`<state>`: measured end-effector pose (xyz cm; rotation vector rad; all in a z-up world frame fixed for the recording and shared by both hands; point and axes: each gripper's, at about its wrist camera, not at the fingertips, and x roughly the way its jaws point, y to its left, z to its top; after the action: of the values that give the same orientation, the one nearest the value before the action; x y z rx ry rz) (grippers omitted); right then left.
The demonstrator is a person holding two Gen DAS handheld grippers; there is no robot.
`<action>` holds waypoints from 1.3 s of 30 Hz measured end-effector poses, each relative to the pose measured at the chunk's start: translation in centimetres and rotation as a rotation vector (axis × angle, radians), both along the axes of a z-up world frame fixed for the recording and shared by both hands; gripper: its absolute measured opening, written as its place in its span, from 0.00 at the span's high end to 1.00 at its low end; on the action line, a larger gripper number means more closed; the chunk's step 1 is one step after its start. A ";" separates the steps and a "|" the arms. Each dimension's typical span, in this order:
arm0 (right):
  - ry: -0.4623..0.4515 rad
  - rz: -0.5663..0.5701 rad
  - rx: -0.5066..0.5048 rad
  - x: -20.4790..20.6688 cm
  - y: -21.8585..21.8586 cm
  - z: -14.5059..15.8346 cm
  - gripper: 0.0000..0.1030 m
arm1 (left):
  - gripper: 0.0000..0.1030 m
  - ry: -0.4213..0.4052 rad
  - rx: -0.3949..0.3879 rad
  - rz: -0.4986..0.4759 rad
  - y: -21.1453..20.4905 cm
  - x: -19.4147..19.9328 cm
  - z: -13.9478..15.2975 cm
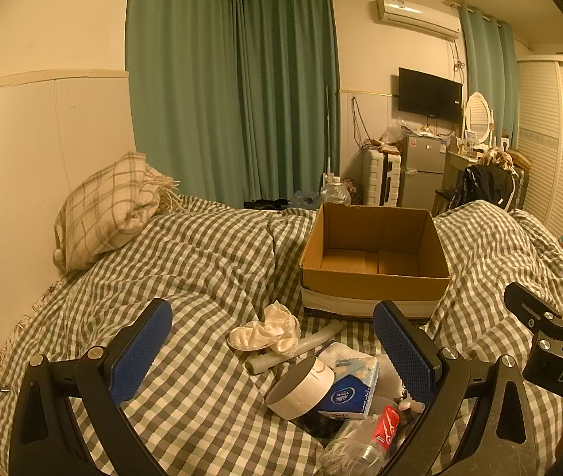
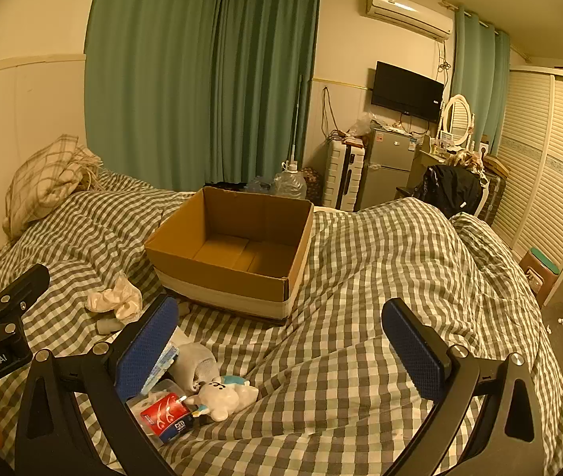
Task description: Organize objects
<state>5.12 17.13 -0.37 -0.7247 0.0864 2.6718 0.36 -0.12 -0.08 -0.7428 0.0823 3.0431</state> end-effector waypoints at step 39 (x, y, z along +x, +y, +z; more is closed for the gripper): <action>0.003 0.005 -0.013 0.2 -0.5 0.1 0.00 | 0.00 -0.005 0.000 -0.032 0.3 0.1 -0.2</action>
<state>5.32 16.65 -0.29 -0.7255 0.1035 2.6796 0.48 0.22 -0.28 -0.7423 0.0926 3.0112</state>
